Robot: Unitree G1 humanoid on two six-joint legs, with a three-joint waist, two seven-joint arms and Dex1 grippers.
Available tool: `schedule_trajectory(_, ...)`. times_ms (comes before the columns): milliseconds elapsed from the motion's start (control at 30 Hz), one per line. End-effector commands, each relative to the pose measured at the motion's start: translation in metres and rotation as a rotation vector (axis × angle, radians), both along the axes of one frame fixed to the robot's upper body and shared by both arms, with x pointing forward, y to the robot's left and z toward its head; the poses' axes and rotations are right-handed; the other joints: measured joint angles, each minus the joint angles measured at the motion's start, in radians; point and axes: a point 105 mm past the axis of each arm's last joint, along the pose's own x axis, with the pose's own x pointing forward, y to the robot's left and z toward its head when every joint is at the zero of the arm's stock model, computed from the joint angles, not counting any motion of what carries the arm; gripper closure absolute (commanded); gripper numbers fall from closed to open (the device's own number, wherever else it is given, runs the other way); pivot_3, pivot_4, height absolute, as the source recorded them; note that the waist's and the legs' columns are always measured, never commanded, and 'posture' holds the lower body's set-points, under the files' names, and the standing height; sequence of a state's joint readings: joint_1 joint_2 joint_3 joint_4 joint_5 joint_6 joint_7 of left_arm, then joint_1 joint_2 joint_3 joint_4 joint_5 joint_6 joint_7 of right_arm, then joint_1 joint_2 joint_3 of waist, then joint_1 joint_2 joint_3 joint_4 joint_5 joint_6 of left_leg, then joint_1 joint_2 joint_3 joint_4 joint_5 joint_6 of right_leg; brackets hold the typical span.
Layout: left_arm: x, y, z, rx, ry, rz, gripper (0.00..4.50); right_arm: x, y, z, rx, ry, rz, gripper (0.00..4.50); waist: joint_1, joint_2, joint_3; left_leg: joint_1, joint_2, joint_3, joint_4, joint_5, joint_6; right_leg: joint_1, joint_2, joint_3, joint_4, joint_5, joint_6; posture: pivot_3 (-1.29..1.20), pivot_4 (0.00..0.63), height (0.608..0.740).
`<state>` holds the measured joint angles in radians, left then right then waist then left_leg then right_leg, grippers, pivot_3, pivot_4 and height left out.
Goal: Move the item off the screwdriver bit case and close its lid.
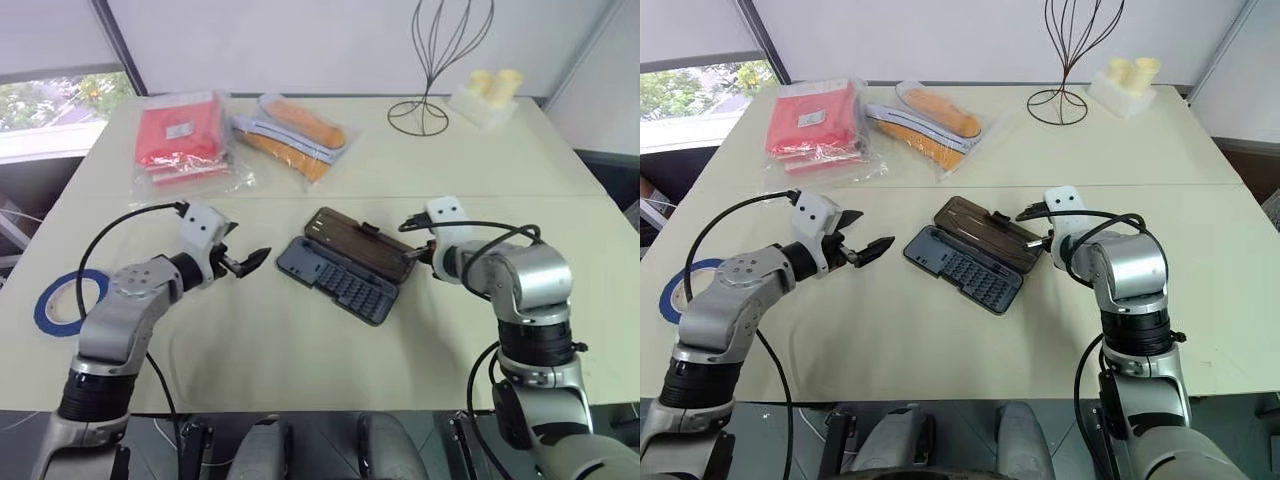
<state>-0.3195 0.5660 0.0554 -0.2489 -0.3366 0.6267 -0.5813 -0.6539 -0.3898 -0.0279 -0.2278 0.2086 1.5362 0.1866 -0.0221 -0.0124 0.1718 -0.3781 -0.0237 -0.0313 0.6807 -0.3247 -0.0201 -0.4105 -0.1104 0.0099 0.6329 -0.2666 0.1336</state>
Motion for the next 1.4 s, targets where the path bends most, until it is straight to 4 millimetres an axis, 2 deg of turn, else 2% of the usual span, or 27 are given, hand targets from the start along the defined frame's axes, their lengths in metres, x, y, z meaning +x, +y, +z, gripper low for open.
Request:
schedule_trajectory(33, -0.002, 0.0, 0.014, -0.003, -0.062, 0.005, 0.0, 0.0, 0.013, -0.011, 0.06, 0.073, 0.015, 4.22, -0.003, 0.0, 0.0, 0.001, 0.0, 0.0, 0.0, 0.0, 0.0, 0.001, 0.0, 0.0, 0.0, 0.0, 0.0, 0.0, 0.15, 0.74)
schedule_trajectory(100, -0.002, -0.001, 0.014, -0.004, -0.063, 0.007, 0.0, 0.002, 0.014, -0.01, 0.077, 0.077, 0.008, 3.62, -0.003, 0.0, 0.0, 0.002, 0.001, 0.001, 0.0, 0.0, 0.0, 0.001, 0.001, 0.0, 0.0, 0.0, 0.0, 0.0, 0.15, 0.74)
schedule_trajectory(333, -0.004, -0.001, 0.014, -0.008, -0.063, 0.016, 0.0, 0.009, 0.009, -0.008, 0.145, 0.114, -0.099, 0.05, -0.003, 0.0, 0.0, 0.002, 0.002, 0.0, -0.001, 0.0, 0.0, 0.001, 0.002, 0.0, 0.001, 0.0, 0.0, 0.0, 0.15, 0.74)
schedule_trajectory(567, -0.003, 0.001, 0.016, -0.008, -0.07, 0.026, 0.0, 0.01, 0.009, -0.014, 0.17, 0.138, -0.142, 0.01, 0.002, 0.0, -0.001, 0.002, 0.002, 0.0, 0.0, 0.0, 0.0, 0.002, 0.002, 0.001, 0.001, 0.0, 0.0, 0.0, 0.15, 0.74)
schedule_trajectory(633, -0.004, 0.001, 0.016, -0.007, -0.071, 0.028, 0.0, 0.009, 0.01, -0.016, 0.172, 0.139, -0.143, 0.52, 0.002, 0.0, -0.001, 0.002, 0.002, 0.0, 0.0, 0.0, 0.0, 0.002, 0.002, 0.001, 0.001, 0.0, 0.0, 0.0, 0.15, 0.74)
schedule_trajectory(700, -0.004, 0.001, 0.016, -0.006, -0.072, 0.029, 0.0, 0.009, 0.01, -0.017, 0.174, 0.142, -0.143, 1.33, 0.002, 0.0, -0.001, 0.002, 0.002, 0.0, 0.0, 0.0, 0.0, 0.001, 0.002, 0.001, 0.001, 0.0, 0.0, 0.0, 0.15, 0.74)
schedule_trajectory(900, -0.003, 0.002, 0.016, -0.003, -0.076, 0.034, 0.0, 0.007, 0.009, -0.019, 0.161, 0.146, -0.133, 4.46, -0.003, -0.001, -0.001, 0.002, 0.002, 0.0, -0.001, 0.0, 0.0, 0.001, 0.003, 0.001, 0.001, 0.0, 0.0, 0.0, 0.15, 0.74)
schedule_trajectory(1200, -0.003, 0.004, 0.019, -0.002, -0.083, 0.043, 0.0, 0.005, 0.013, -0.014, 0.115, 0.125, -0.072, 4.46, -0.008, -0.001, -0.001, 0.003, 0.003, 0.0, -0.001, 0.0, 0.0, 0.002, 0.004, 0.001, 0.001, 0.0, 0.0, 0.0, 0.15, 0.74)
schedule_trajectory(1400, -0.001, 0.005, 0.02, -0.003, -0.091, 0.05, 0.0, 0.005, 0.028, 0.0, 0.014, 0.028, 0.144, 4.46, -0.014, -0.001, -0.001, 0.002, 0.003, -0.001, -0.003, 0.0, 0.0, 0.001, 0.004, 0.001, 0.0, 0.0, 0.0, 0.0, 0.15, 0.74)
